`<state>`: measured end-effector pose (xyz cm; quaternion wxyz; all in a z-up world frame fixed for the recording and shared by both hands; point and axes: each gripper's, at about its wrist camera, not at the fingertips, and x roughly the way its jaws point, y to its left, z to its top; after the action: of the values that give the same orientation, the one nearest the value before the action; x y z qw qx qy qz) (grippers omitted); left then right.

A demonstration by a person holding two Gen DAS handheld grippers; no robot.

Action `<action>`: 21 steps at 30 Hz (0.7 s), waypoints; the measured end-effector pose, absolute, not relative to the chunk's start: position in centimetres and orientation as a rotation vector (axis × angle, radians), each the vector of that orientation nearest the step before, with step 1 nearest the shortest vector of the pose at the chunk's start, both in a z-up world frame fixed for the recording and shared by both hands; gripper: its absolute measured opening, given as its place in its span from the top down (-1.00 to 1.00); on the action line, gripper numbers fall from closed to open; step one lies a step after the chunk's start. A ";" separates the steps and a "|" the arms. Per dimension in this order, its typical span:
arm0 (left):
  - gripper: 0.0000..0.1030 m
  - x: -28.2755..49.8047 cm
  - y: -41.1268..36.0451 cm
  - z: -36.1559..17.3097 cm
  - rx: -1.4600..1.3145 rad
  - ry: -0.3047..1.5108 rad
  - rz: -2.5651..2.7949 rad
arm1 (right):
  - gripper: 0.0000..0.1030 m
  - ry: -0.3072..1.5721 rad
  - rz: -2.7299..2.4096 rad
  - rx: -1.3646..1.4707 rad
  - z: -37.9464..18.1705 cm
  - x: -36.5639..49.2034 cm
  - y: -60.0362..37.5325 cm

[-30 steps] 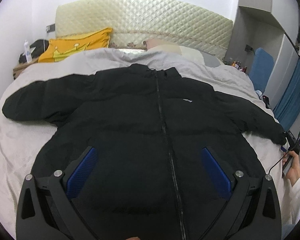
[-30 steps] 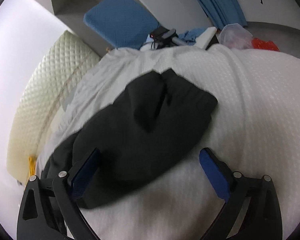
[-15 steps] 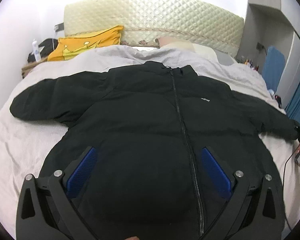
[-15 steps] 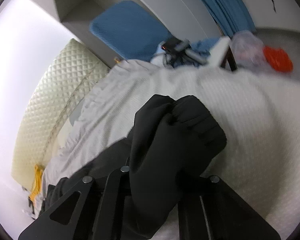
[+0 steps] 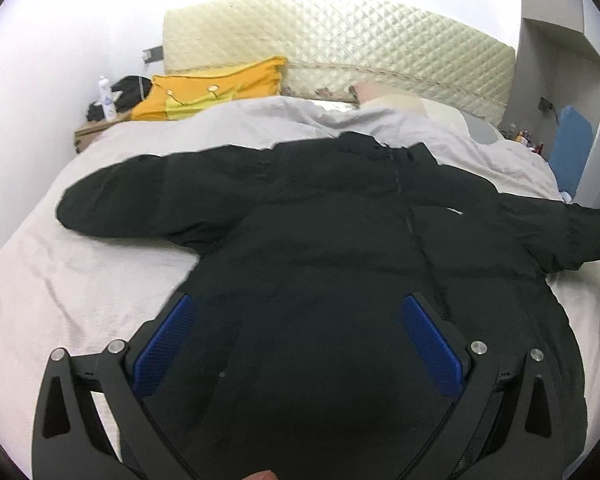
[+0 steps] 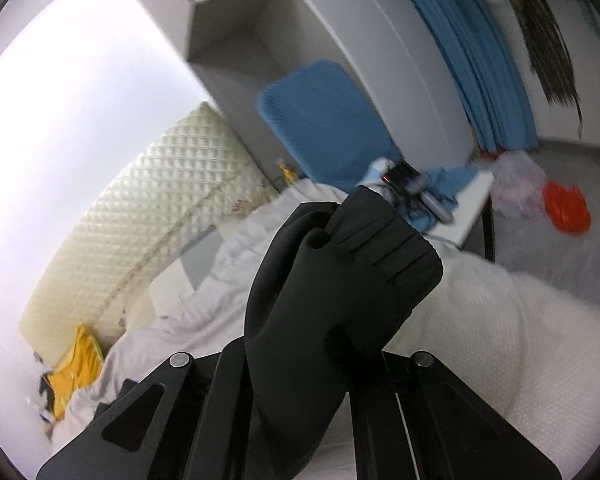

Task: Fold large clothes
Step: 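Close the right gripper on the sleeve cuff and lift it, then carry the sleeve across the jacket body and open the right gripper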

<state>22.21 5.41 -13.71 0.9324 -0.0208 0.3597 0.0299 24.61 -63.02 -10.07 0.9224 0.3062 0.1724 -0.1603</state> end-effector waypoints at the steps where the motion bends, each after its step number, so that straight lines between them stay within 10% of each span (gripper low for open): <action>1: -1.00 22.0 5.5 -13.4 -0.033 0.728 0.066 | 0.92 0.345 -0.313 0.610 -8.5 24.8 -62.0; 21: -1.00 20.6 11.0 -11.2 -0.006 0.649 0.120 | 0.89 0.318 0.059 0.228 6.0 30.5 -32.7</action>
<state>20.62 11.04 -11.20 0.9460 -0.0032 0.3188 0.0588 30.53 -32.74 5.99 0.9805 0.1130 0.1579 0.0294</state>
